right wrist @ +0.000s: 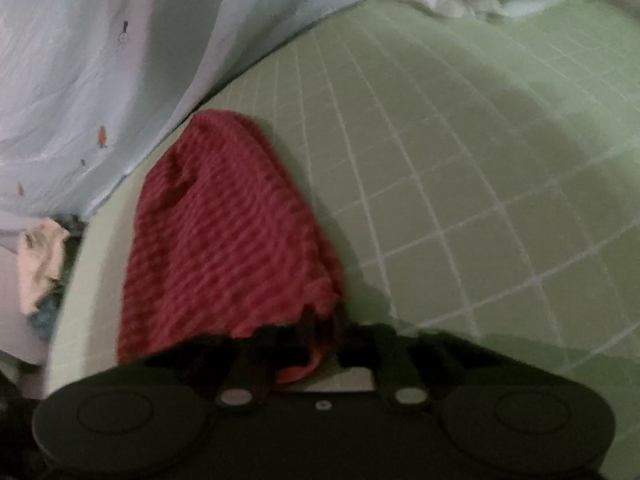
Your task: Fold clothes
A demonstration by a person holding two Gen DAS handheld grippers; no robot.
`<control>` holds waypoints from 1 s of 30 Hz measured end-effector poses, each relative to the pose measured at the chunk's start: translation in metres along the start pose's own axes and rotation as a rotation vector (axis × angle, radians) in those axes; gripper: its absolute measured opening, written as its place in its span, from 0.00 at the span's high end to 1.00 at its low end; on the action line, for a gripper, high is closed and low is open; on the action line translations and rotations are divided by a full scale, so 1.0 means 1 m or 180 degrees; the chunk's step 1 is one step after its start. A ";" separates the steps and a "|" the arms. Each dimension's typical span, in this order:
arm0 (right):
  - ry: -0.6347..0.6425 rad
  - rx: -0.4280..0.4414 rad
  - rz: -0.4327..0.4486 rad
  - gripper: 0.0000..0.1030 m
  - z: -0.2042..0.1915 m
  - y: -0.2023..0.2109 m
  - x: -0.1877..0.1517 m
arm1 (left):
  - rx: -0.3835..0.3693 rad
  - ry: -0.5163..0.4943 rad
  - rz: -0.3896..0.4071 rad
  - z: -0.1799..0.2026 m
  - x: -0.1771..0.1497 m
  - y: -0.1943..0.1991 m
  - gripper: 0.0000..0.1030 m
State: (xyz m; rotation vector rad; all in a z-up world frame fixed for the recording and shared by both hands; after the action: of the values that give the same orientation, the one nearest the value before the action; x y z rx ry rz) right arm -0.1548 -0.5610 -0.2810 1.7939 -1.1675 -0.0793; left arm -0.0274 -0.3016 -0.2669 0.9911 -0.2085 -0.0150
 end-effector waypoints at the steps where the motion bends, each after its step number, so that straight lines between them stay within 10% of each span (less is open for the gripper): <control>1: -0.0050 0.0020 -0.0008 0.94 0.001 0.001 0.000 | -0.0007 -0.0043 0.0030 0.003 0.001 0.004 0.95; 17: -0.0770 0.1269 0.0534 0.95 -0.047 0.128 0.037 | -0.0229 -0.0989 0.0925 0.086 0.037 0.115 0.95; 30: -0.0840 0.1120 0.0597 0.95 -0.054 0.078 0.082 | -0.0352 -0.0494 0.0899 0.073 0.074 0.090 0.95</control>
State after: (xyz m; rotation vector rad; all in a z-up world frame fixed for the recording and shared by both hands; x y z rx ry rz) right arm -0.1355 -0.5916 -0.1613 2.0103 -1.6142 0.0006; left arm 0.0243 -0.3209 -0.1413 0.8437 -0.4838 0.1535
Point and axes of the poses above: each gripper's, at about its wrist camera, not at the fingertips, and y roughly against the way its jaws point, z to its right, x to its top, the point moved 10 cm from there along -y, roughly the way its jaws point, and after that the axes turned 2 degrees about -z, right-handed, at the moved point
